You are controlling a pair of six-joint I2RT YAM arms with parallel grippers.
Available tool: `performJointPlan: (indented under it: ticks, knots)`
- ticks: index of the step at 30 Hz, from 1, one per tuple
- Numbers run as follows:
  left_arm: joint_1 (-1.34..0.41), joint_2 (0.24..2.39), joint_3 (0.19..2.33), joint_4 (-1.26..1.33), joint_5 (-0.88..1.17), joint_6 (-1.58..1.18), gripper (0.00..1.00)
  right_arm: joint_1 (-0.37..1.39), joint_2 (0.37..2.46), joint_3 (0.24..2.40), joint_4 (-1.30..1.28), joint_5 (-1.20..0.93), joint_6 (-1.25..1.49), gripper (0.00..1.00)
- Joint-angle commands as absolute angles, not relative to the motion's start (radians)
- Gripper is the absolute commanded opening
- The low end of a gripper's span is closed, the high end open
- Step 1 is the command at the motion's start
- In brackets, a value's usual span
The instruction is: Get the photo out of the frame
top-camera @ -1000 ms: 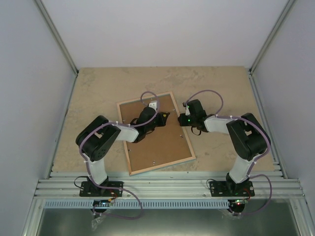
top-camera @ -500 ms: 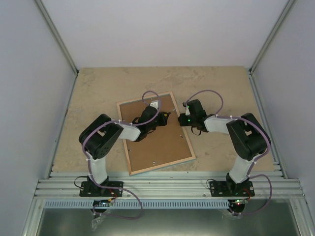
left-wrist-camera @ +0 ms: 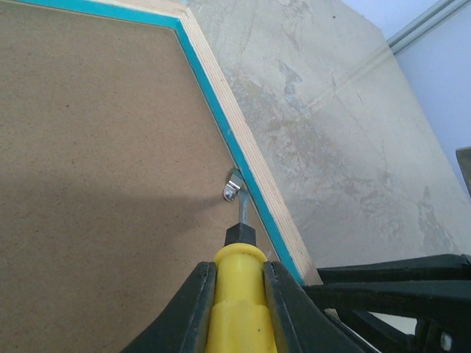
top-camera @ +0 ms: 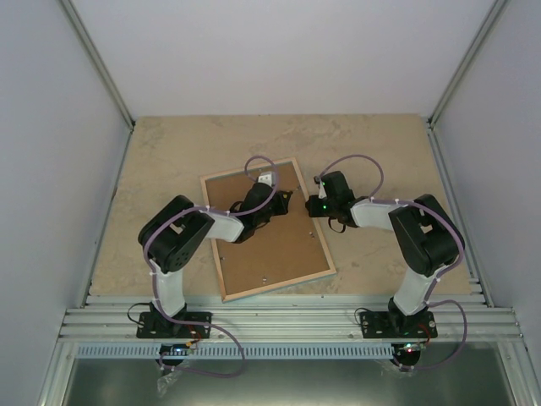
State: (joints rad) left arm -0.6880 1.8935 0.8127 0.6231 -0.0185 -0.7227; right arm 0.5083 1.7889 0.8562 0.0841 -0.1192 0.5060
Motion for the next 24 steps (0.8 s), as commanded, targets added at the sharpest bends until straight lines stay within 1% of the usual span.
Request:
performJointPlan:
  ticks: [1,8,24]
  knots:
    - [-0.687,1.922,0.833,0.615,-0.09,-0.752,0.0,0.531,1.819,0.834,0.052,-0.171,0.533,0.0]
    - [-0.687,1.915,0.825,0.586,-0.167,-0.793,0.0,0.531,1.817,0.832,0.052,-0.163,0.536,0.01]
    - [-0.703,1.85,0.777,0.595,-0.109,-0.793,0.0,0.531,1.811,0.83,0.049,-0.142,0.541,0.0]
